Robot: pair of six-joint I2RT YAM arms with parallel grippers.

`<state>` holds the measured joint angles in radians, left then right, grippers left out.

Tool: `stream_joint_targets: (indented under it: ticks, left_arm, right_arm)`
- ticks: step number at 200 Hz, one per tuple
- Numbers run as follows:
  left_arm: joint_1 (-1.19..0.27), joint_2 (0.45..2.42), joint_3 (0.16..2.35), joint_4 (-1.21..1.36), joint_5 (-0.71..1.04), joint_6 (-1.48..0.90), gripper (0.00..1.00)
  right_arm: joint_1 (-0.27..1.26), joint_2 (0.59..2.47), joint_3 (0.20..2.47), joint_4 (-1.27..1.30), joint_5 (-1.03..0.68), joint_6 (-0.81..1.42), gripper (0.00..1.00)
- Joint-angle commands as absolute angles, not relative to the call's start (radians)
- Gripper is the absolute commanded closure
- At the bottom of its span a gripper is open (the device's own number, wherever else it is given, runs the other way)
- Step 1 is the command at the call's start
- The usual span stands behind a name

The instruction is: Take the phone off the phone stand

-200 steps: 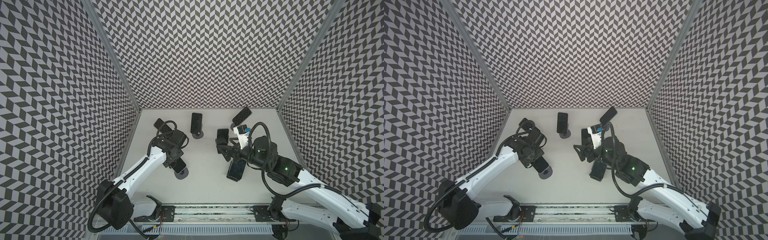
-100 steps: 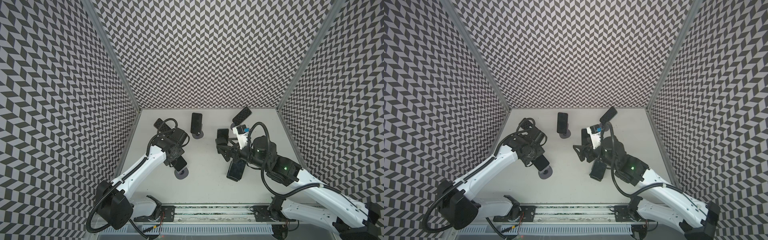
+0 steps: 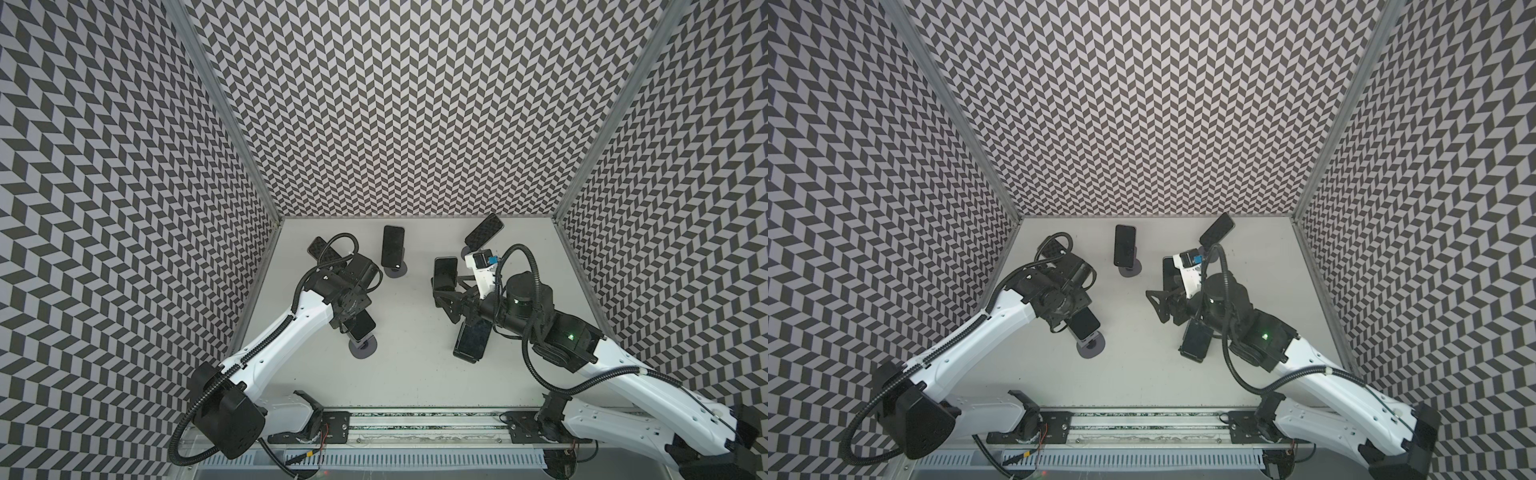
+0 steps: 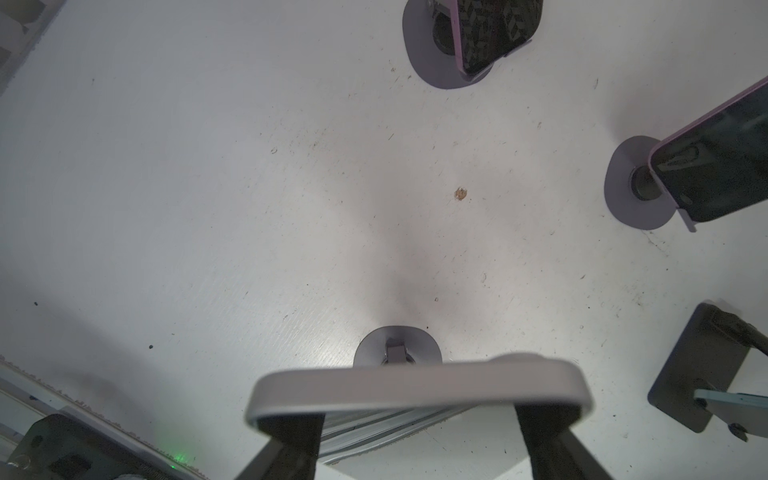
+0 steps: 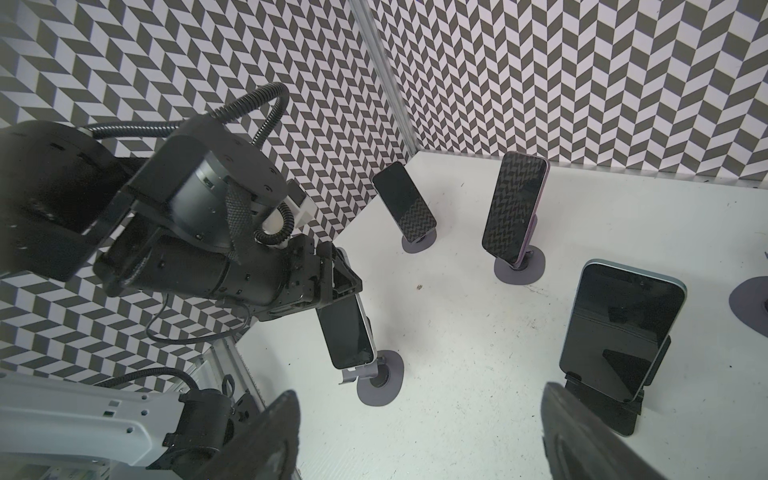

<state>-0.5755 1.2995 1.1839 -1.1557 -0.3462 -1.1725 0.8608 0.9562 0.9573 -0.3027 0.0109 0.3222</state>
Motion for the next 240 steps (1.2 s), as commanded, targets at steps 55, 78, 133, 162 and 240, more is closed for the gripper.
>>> stream_joint_targets:
  ticks: [55, 78, 133, 162, 240]
  left_arm:
    - [-0.666, 1.313, 1.306, -1.183, -0.437, -1.151, 0.36]
    - [-0.709, 1.333, 1.326, -1.188, -0.445, -1.162, 0.36]
    - [-0.781, 1.378, 1.338, -1.174, -0.417, -1.173, 0.36]
    - [-0.806, 1.394, 1.327, -1.157, -0.398, -1.178, 0.36]
    - [-0.829, 1.445, 1.327, -1.109, -0.355, -1.151, 0.35]
  right_arm:
    - [0.857, 0.925, 0.980, -0.262, 0.030, 0.325, 0.13]
    - [0.857, 0.908, 0.978, -0.278, 0.040, 0.331, 0.13]
    - [0.857, 0.873, 0.957, -0.307, 0.066, 0.339, 0.14]
    - [0.857, 0.853, 0.952, -0.322, 0.087, 0.336, 0.14]
    - [0.857, 0.801, 0.946, -0.371, 0.139, 0.322, 0.14]
